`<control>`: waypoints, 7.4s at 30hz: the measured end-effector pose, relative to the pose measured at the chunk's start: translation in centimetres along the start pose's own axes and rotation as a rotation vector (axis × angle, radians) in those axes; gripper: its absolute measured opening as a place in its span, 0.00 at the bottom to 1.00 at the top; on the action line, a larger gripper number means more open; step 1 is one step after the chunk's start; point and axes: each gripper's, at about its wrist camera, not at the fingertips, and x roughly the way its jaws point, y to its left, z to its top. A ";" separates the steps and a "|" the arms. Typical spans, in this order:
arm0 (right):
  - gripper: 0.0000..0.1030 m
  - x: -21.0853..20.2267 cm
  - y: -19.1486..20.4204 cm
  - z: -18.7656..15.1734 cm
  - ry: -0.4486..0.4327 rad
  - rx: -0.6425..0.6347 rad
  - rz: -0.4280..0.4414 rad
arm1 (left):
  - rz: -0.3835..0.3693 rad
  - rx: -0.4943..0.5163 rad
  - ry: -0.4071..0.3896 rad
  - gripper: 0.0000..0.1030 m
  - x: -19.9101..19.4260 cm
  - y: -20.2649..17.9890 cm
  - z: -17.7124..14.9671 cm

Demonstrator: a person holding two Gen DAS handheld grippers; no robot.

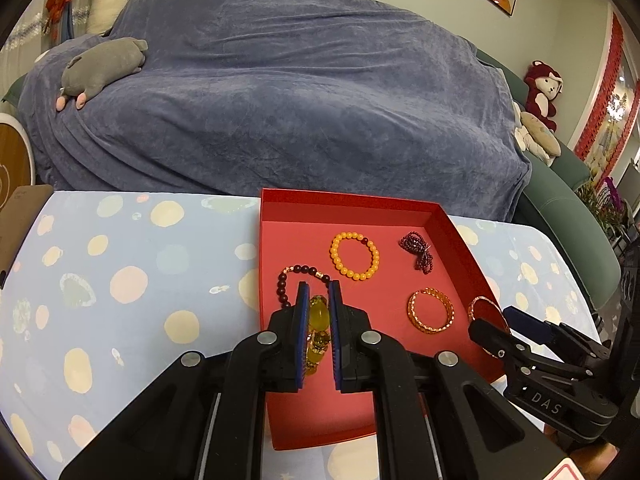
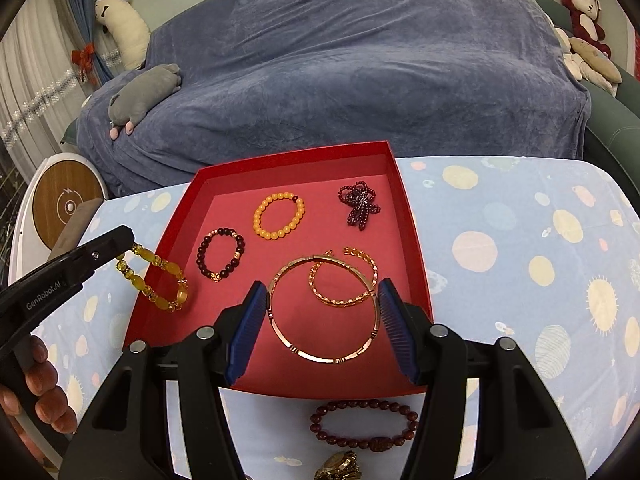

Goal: Organize jewelry
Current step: 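Carry the gold hoop bangle and amber chain bracelet into the red box, opening both tools, then withdraw both tools from the box toward the red bead bracelet and dragon pendant, then lower the left tool onto the gold dragon pendant and close it, then grasp the red bead bracelet with the right tool, then carry the dragon pendant and red bead bracelet into the red box, opening both tools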

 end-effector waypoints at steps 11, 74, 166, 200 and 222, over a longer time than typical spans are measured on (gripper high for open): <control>0.68 -2.0 -2.3 -0.1 -0.018 0.071 -0.030 | 0.034 -0.015 -0.024 0.40 -1.2 -0.1 -0.5; 0.67 -7.6 -6.8 -11.5 0.052 0.008 -0.106 | -0.013 0.163 0.129 0.40 -2.2 -8.2 -12.9; 0.07 -3.2 -0.5 -11.4 0.155 -0.154 0.017 | -0.076 0.129 0.182 0.14 -1.6 -5.0 -13.2; 0.07 -8.9 2.1 -4.6 -0.066 -0.125 0.072 | -0.108 0.100 0.082 0.14 -4.8 -4.9 -9.3; 0.07 -2.9 2.2 1.5 -0.076 -0.039 0.031 | -0.083 0.119 0.004 0.14 -1.6 -4.6 -2.3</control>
